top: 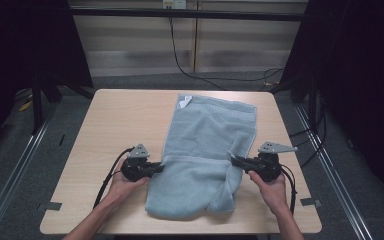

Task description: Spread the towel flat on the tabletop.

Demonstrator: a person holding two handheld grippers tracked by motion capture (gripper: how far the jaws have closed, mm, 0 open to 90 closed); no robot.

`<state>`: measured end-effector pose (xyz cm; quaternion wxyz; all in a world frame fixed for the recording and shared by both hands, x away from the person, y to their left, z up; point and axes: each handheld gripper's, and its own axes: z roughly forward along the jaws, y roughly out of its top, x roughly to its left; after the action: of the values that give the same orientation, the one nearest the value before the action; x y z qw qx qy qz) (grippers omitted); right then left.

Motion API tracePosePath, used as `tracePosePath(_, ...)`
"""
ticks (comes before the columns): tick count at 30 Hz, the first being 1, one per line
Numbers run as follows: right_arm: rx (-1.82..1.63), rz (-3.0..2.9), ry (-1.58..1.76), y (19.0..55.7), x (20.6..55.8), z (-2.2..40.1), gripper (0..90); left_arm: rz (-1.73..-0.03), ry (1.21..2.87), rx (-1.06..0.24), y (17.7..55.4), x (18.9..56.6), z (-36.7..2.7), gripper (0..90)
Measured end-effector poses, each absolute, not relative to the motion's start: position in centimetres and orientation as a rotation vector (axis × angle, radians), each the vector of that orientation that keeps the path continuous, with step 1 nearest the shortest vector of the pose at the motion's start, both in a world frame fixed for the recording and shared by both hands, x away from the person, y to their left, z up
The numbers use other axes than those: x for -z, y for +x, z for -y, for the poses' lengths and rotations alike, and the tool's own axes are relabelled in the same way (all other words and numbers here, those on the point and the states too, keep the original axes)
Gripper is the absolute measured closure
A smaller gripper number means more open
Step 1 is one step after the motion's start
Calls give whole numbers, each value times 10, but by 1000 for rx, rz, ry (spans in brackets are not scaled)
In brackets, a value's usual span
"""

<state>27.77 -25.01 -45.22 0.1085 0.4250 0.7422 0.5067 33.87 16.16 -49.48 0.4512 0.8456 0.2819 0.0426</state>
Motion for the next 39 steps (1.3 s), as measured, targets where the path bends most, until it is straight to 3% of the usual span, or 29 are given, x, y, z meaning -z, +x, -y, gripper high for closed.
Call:
tracePosePath(14, -1541, -2155, 1235, 275, 446, 251, 848, -645, 1961, -94, 326, 467, -177, 808)
tracePosePath(19, -1557, -2151, 1224, 273, 441, 251, 848, -620, 1919, -56, 323, 453, -181, 843)
tracePosePath(34, -1743, -1973, 978, 239, 351, 258, 849, -471, 1655, -191, 286, 355, -217, 851)
tracePosePath(39, -1815, -1905, 916, 227, 334, 265, 849, -458, 1644, -180, 277, 352, -226, 852)
